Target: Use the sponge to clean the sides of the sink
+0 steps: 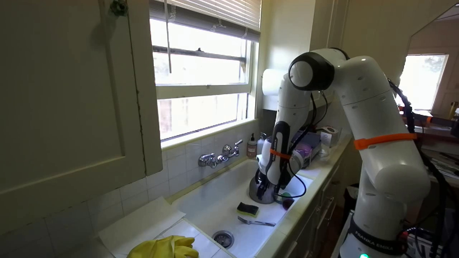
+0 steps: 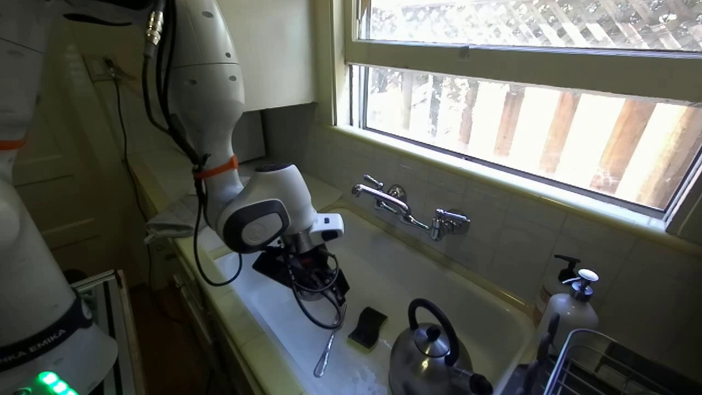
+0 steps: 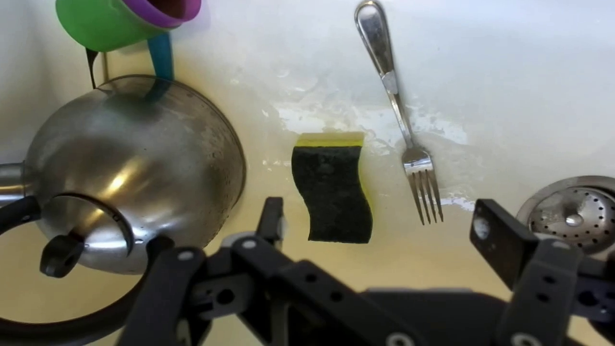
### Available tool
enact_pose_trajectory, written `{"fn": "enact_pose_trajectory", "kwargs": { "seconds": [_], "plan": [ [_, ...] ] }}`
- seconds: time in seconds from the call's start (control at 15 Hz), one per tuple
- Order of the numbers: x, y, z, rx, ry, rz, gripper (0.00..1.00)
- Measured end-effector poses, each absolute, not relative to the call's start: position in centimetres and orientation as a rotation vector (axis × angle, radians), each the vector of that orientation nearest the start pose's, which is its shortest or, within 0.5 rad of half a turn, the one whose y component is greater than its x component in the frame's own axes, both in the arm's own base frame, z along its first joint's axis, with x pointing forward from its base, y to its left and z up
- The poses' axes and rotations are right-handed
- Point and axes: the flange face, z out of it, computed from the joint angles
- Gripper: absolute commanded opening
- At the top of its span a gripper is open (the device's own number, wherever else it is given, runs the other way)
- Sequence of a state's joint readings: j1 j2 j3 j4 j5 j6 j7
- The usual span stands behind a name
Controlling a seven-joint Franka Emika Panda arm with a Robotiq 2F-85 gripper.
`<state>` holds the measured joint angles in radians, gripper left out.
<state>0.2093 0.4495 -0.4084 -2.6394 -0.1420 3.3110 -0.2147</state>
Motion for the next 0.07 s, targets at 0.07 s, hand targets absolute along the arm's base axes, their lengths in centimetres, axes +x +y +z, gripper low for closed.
{"fn": "enact_pose_trajectory", "kwargs": {
  "seconds": [0.07],
  "plan": [
    [42.15, -8.91, 13.19, -3.312, -0.364, -0.347, 1.0]
  ]
}}
